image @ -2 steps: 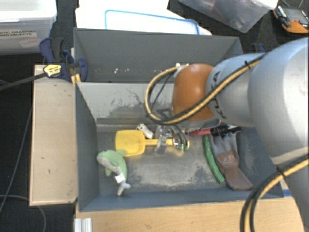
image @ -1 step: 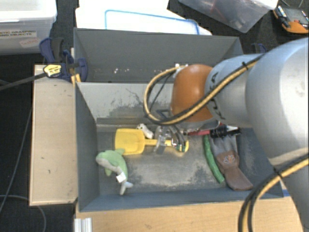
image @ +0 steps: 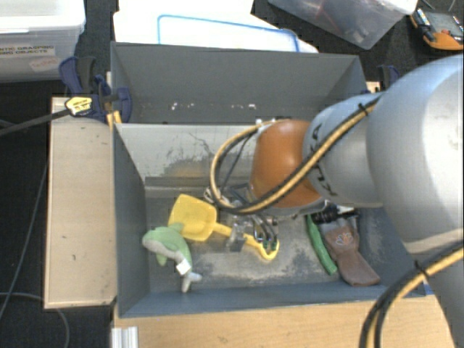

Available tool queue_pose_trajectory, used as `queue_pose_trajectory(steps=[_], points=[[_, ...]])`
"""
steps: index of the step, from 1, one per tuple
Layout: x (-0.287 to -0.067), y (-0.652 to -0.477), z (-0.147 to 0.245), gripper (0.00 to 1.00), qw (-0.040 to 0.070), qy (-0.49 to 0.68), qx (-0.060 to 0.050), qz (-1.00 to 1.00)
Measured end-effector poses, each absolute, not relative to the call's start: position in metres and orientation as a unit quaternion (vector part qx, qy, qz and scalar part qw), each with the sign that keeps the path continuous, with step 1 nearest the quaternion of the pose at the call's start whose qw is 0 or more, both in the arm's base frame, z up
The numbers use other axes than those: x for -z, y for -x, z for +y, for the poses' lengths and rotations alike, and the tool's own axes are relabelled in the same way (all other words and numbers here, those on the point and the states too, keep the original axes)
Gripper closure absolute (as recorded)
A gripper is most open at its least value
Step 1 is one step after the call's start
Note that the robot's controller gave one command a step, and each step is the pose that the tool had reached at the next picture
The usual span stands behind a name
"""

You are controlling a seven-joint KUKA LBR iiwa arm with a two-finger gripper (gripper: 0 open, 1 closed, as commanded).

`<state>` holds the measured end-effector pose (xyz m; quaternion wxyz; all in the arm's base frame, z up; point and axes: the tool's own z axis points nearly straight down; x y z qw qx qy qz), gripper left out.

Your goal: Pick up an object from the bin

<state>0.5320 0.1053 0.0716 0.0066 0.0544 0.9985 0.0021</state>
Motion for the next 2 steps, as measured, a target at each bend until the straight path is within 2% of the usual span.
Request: queue_pose_trajectory(steps=[1,2], points=[[-0.071,-0.530,0.108,1.00,0.005,-0.066,-0.002,0.998],[-0.174,-0.561,0.146,1.00,0.007,-0.112,-0.003,0.994]])
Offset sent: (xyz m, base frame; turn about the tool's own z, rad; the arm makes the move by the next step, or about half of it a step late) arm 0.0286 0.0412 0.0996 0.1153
